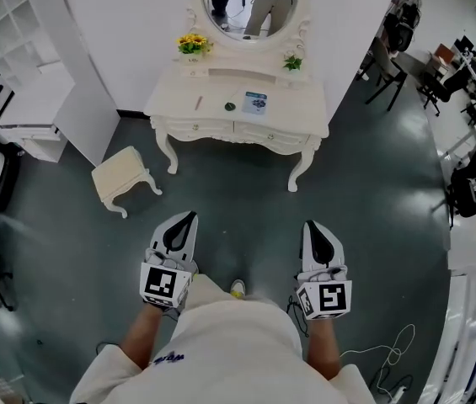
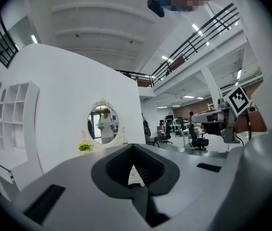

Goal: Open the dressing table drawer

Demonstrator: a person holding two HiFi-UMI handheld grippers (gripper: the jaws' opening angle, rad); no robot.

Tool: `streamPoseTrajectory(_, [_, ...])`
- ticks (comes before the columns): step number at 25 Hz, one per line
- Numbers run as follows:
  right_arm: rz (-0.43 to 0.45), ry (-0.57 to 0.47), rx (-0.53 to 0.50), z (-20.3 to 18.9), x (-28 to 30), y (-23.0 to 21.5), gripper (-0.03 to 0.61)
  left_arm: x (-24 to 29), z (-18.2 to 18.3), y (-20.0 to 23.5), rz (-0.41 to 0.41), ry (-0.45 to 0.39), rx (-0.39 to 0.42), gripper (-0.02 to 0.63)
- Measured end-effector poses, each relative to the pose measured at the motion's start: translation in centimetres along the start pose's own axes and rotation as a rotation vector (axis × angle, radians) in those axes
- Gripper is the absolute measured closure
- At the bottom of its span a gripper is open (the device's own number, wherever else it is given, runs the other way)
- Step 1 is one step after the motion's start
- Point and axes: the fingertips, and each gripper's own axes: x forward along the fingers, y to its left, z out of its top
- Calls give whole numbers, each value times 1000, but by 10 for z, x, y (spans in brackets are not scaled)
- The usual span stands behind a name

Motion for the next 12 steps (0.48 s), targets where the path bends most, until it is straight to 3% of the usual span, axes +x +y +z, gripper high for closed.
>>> streamPoseTrajectory(12, [-25,8,54,-14,-5,-11,568,12,-1,-5,-6,7,31,609])
